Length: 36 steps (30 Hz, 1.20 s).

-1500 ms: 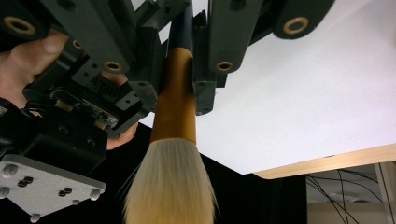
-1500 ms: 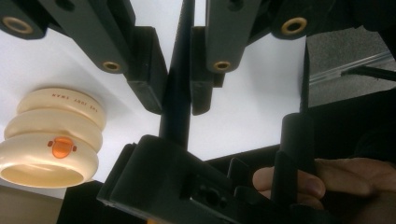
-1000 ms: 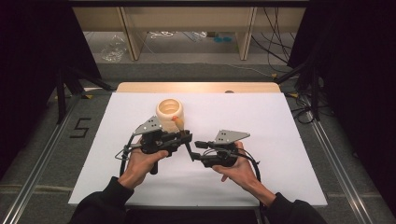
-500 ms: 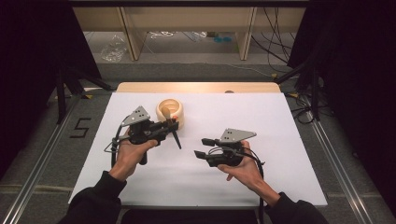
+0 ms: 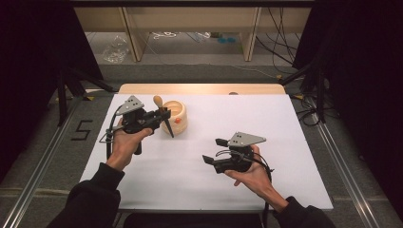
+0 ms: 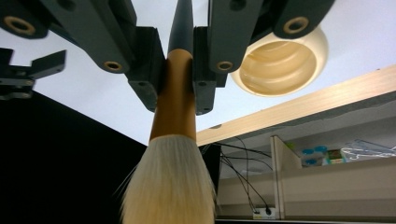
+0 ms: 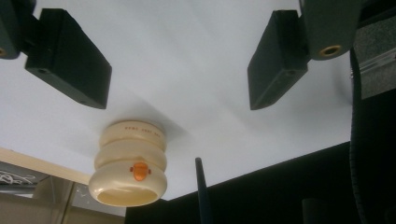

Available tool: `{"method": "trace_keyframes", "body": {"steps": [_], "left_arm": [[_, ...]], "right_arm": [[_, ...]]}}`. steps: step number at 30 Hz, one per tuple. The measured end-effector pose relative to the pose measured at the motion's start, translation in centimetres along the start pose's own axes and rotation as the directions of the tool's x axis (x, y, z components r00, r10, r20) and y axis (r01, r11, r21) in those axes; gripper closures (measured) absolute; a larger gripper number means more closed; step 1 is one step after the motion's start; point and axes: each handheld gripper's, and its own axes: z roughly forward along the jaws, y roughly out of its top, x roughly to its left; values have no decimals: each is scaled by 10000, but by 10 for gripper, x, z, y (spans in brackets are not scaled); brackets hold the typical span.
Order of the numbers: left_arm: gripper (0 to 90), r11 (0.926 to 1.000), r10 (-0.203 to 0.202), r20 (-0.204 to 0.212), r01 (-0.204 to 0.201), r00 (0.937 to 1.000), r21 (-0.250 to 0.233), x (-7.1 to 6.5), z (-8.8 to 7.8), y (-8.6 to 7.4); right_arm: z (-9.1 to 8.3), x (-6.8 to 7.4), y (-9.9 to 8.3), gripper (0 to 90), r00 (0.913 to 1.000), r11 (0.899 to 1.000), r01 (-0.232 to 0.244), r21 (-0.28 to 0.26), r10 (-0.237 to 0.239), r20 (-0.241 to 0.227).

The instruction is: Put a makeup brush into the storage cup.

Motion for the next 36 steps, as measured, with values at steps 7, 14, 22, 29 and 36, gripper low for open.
{"method": "trace_keyframes", "body": {"steps": [7,14,22,29,36], "left_arm": [[767,10000,63,-316,-65,9995,-58,11,5,13],[767,9999,110,-503,-112,9987,-42,20,12,24],[767,9999,35,-652,-42,9979,-101,28,19,35],[767,9999,-46,-815,37,9967,-113,33,28,44],[767,9999,30,-1117,-43,9937,-114,37,40,51]], "right_arm": [[-8,3,-3,208,10000,9999,-29,97,29,32],[-12,6,-7,207,10000,9999,-4,158,2,97],[-13,8,-11,198,10000,9997,-28,252,27,35],[-12,10,-12,200,10000,9992,-42,386,44,-49],[-12,10,-12,202,9999,9992,-29,397,33,-102]]}}
